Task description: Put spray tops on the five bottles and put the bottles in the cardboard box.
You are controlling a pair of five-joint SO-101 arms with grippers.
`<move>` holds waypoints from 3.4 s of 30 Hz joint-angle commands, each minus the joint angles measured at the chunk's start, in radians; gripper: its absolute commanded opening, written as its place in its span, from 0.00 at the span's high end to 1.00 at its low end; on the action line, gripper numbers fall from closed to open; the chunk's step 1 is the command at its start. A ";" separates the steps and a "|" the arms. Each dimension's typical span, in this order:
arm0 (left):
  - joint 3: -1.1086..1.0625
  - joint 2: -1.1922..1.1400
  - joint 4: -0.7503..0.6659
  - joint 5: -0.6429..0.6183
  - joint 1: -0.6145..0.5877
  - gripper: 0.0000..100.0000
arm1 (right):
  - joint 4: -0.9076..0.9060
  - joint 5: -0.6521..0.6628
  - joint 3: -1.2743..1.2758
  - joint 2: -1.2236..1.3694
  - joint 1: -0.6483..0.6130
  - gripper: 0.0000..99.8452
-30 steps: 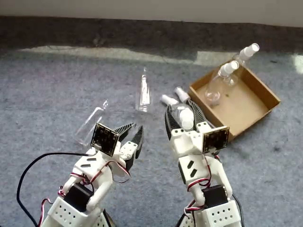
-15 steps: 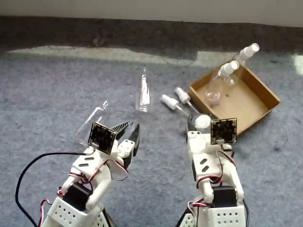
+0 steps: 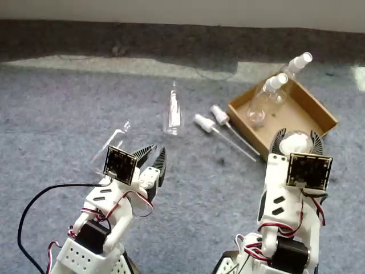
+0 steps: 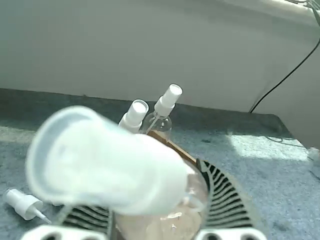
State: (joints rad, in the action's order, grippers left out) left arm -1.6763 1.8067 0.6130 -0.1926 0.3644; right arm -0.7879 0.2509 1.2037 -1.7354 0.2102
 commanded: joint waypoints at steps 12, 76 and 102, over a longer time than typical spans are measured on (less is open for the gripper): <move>-0.019 0.013 -0.003 0.008 -0.010 0.95 | 0.352 0.011 -0.165 0.664 0.087 0.93; -0.019 0.005 0.000 0.009 -0.004 0.95 | 0.733 -0.362 -1.020 2.008 0.140 0.93; -0.019 0.005 0.000 0.009 -0.008 0.95 | 0.731 -0.272 -1.006 2.017 0.105 0.88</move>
State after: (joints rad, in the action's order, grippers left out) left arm -1.6763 1.8067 0.6130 -0.1926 0.3644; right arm -0.0775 -0.0330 0.2524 0.3007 0.3299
